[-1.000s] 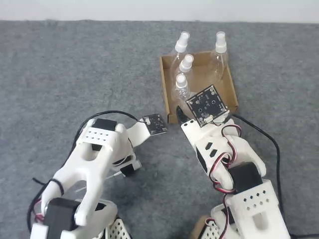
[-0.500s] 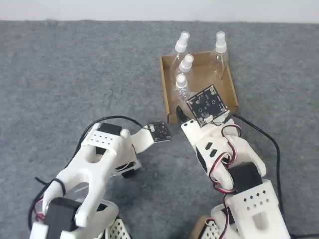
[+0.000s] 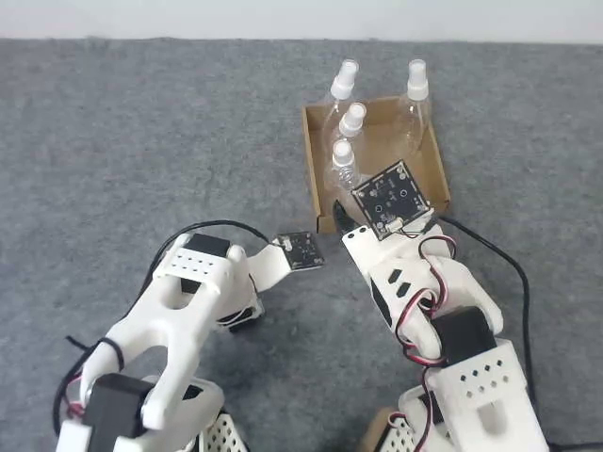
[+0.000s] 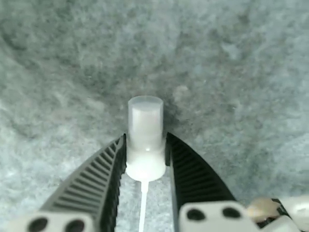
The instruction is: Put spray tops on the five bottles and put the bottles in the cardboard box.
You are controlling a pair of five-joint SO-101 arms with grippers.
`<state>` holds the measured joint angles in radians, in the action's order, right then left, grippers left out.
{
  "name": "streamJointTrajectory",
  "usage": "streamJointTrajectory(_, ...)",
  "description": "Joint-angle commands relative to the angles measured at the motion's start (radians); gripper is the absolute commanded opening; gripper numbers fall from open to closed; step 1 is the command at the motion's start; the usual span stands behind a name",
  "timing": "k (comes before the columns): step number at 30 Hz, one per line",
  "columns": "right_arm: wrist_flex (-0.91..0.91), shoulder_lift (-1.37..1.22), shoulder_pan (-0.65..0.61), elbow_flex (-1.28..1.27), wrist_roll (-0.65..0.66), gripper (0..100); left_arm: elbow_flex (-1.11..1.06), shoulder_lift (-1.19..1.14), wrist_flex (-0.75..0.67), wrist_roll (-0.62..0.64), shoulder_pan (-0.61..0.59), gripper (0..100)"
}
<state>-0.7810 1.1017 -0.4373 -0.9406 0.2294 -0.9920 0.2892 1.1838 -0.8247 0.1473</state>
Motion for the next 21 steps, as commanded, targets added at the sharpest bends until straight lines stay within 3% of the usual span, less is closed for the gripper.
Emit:
streamJointTrajectory(1,0.022,0.035,0.012,0.014,-0.003,5.1,0.028,0.014,0.08,0.009,-0.005,5)
streamJointTrajectory(21,0.021,0.035,0.012,0.014,-0.003,5.1,0.15,0.066,0.256,0.009,-0.006,4)
